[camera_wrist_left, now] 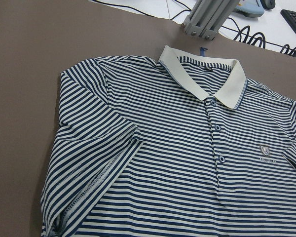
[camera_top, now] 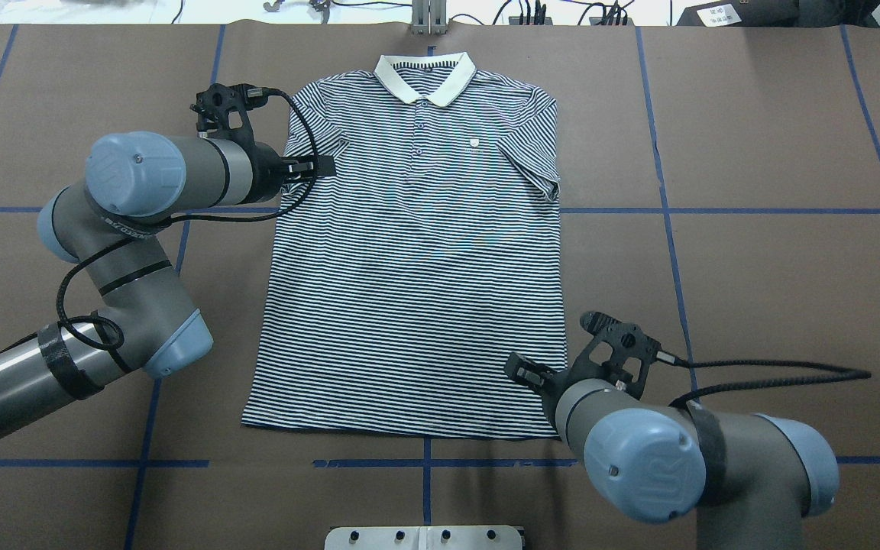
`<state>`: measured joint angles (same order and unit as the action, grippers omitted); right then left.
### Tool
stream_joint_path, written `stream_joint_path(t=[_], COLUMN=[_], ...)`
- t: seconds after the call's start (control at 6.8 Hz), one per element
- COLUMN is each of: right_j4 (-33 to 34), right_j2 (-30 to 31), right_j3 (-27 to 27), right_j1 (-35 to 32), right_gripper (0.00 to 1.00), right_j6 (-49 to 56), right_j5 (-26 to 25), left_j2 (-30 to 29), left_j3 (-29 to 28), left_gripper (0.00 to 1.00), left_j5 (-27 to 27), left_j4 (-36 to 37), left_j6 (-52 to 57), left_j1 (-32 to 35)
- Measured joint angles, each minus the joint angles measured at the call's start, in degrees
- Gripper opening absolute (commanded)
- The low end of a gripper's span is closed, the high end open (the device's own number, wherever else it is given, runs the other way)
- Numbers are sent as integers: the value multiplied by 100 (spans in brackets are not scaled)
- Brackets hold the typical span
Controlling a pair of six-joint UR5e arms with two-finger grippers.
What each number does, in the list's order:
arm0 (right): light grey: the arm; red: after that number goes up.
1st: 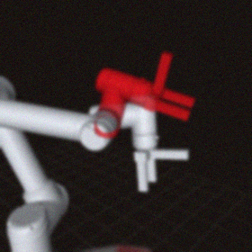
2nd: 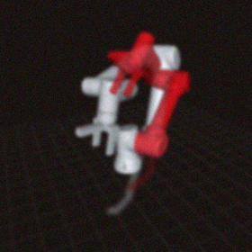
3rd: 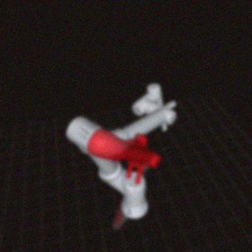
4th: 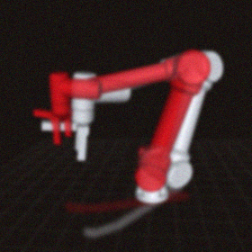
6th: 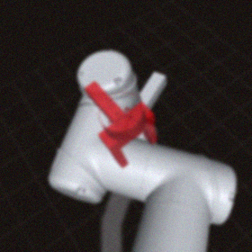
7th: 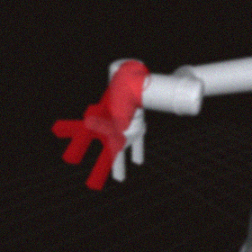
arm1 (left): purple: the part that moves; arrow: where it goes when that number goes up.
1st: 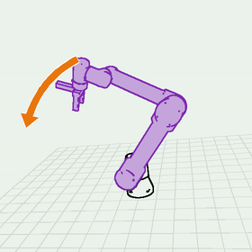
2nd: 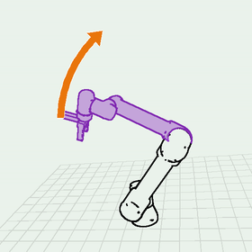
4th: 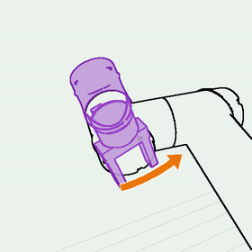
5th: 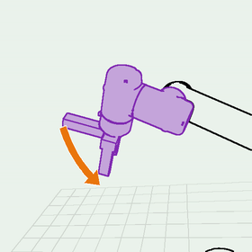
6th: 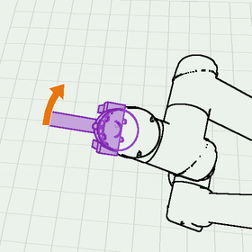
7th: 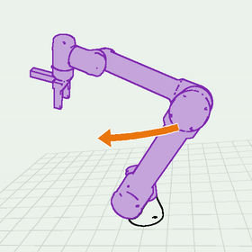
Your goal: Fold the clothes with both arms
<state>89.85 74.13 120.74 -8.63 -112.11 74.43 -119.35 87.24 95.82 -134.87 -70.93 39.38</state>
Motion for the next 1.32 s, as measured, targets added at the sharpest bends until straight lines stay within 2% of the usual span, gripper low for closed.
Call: stream_joint_path(t=[0.29, 0.59, 0.74, 0.88, 1.18, 1.32], right_j4=[189, 177, 171, 175, 199, 212], right_j2=[62, 53, 32, -15, -72, -73], right_j3=[-75, -342, -428, -472, -521, -537], right_j1=[368, 425, 431, 430, 411, 395], right_gripper=[81, 77, 73, 57, 57, 62], right_j6=[-547, -619, -608, -592, -570, -568], right_j5=[-102, -112, -115, -117, -119, -121], left_j2=[10, 10, 9, 13, 92, 113], left_j3=[-41, -87, -93, -97, -90, -87], left_gripper=[79, 79, 80, 80, 80, 80], left_j5=[-16, -22, -26, -30, -36, -37], left_j4=[-12, -11, -7, -5, -11, -12], left_j6=[1, -35, -54, -64, -64, -64], left_j1=[0, -9, -17, -22, -26, -26])
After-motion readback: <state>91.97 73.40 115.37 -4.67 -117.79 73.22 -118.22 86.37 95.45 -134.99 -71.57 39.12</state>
